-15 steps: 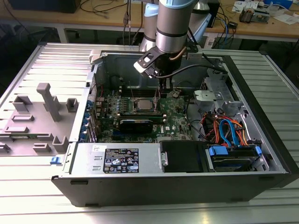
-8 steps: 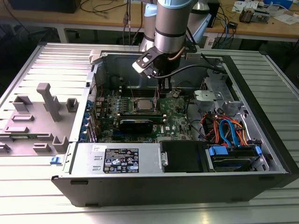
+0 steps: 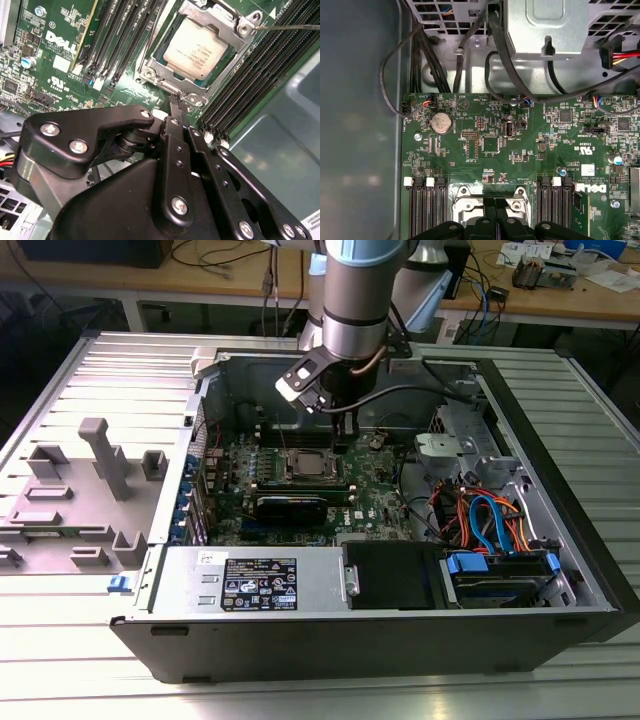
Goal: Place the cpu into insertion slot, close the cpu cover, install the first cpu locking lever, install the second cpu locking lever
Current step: 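Close the cpu cover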
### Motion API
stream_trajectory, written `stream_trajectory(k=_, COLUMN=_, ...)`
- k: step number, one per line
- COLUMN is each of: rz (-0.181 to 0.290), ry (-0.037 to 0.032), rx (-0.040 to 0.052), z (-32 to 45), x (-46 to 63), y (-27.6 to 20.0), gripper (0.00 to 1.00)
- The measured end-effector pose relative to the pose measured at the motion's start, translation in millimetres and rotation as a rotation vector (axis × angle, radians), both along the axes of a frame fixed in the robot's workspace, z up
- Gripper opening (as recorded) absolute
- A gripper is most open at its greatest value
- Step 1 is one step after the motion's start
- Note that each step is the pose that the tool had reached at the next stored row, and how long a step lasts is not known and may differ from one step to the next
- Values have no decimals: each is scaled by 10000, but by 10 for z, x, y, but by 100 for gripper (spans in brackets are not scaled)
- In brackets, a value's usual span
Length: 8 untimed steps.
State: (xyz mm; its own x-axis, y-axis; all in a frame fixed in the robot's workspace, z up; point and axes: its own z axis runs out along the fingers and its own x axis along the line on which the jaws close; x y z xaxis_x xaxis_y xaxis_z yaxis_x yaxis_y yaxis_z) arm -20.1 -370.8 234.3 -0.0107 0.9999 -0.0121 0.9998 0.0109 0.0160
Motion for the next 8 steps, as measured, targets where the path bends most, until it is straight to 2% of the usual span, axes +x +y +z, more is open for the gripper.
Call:
stream_trajectory(k=3, rz=1, ry=-8, rx=-1, z=-29, x=-26, y=0, gripper=11)
stream_trajectory(k=8, rz=-1, ry=-9, rx=-2, z=-49, x=-221, y=0, gripper=11)
